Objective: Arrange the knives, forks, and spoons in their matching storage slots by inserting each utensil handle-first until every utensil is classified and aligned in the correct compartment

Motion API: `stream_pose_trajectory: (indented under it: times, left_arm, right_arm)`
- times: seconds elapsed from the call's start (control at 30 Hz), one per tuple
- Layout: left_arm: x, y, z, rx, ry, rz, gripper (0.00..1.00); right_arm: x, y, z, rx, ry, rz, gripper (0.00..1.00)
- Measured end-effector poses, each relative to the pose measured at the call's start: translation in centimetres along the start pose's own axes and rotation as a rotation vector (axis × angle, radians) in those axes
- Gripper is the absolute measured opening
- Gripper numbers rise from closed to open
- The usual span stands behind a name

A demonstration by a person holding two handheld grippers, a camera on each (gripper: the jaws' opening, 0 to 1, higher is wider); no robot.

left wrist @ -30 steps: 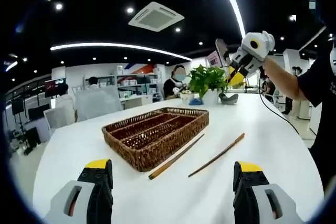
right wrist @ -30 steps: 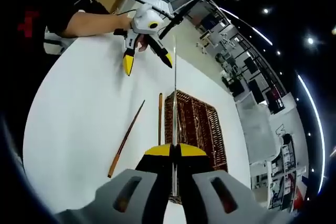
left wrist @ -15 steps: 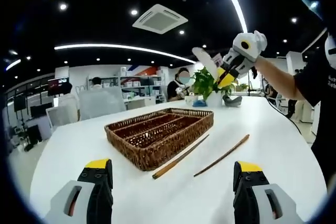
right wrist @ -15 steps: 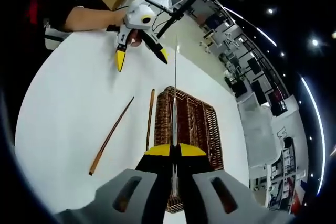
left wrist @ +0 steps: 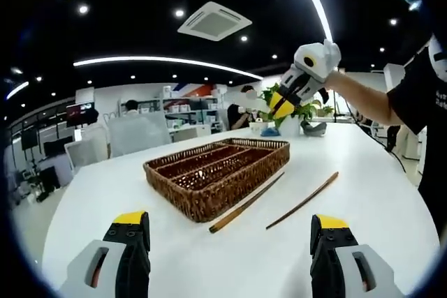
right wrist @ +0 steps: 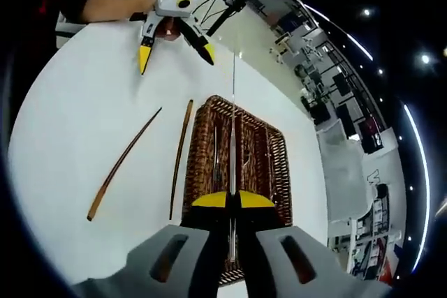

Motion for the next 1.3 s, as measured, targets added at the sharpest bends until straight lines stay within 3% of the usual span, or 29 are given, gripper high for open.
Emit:
stream_pose_trajectory:
  times: [0.67, 1.3]
  left_arm:
    - [0.9, 0.3, 0.1, -0.002, -0.016, 0.015, 1.00]
    - [1.4, 0.7, 0.0, 0.021, -0.032, 0.010, 1.00]
  right_arm:
    - [-1.7, 1.9, -4.5, 0.044, -0.013, 0.006, 0.01]
    - [-1.6, 2.2, -5.0, 0.073, -0.019, 0.006, 0.01]
Point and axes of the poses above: the point that each gripper's makers call its tool centre point, and the gripper's own axes: z roughly backward along the fingers, x roughly to its left, y roughly out of its underside, the point moved 6 cm from there along z, roughly backward along the fingers, and after that the axes turned 15 degrees about y, right-handed, at the moved point
